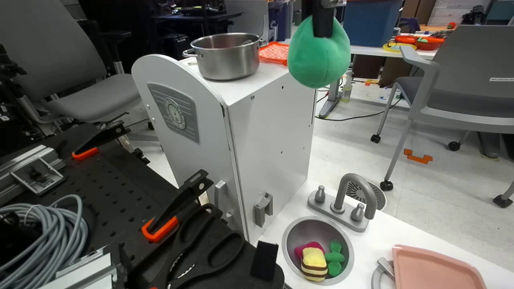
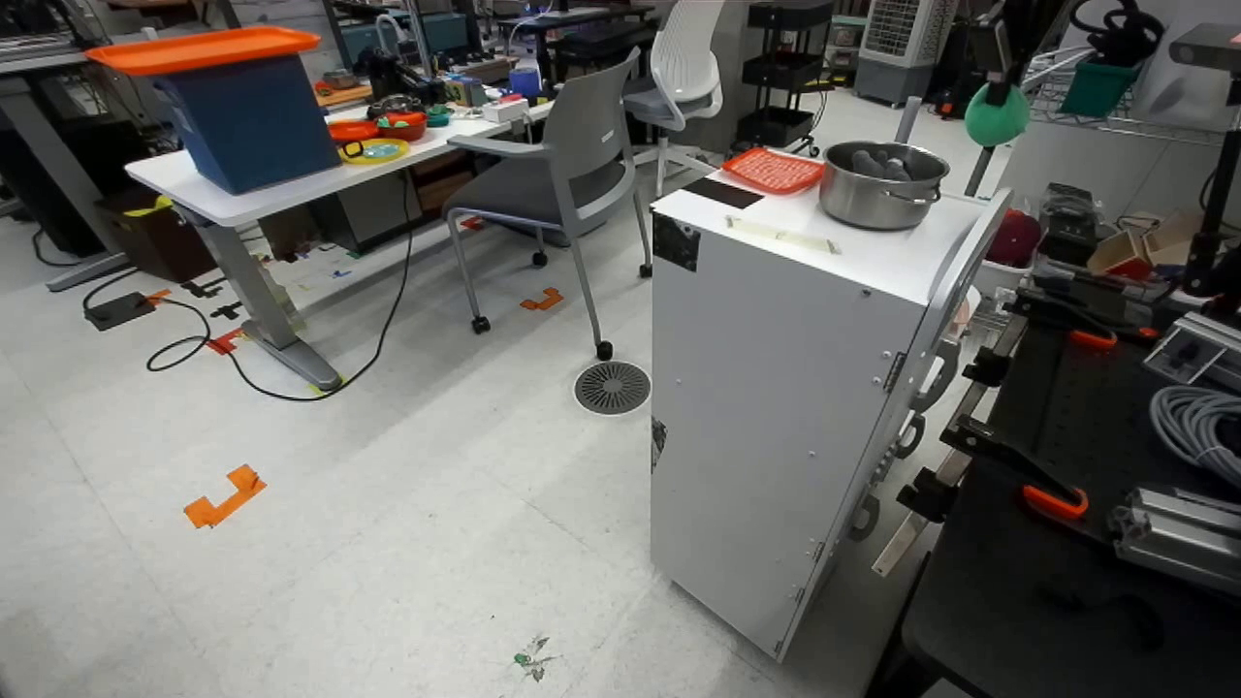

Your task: Remove the yellow and black sponge, green plush toy and grey bear from the silver pot and place them in the sink

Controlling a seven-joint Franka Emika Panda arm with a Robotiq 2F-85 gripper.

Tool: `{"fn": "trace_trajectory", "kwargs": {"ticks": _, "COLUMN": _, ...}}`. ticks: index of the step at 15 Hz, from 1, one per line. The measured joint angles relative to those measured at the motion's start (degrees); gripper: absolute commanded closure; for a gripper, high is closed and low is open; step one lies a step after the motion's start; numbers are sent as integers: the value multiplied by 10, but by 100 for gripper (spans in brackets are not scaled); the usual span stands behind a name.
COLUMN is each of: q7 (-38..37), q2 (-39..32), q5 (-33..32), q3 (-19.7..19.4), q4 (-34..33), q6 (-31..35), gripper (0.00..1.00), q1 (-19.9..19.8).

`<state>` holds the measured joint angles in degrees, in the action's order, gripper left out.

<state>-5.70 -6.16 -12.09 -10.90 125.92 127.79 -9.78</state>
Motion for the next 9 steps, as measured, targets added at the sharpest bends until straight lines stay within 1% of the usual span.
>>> {"fn": "trace_trajectory", "kwargs": {"ticks": 6, "q7": -26, "q2": -25, "q5": 6, "q3": -16, "q4": -9, "q6": 50, "gripper": 97, "q1": -13}}
{"fn": "trace_trajectory", "kwargs": {"ticks": 9, "q7": -28, "q2": -45, "q5": 41, "q3": -18, "q4": -10, "q6": 87, "gripper": 97, "q1": -21}}
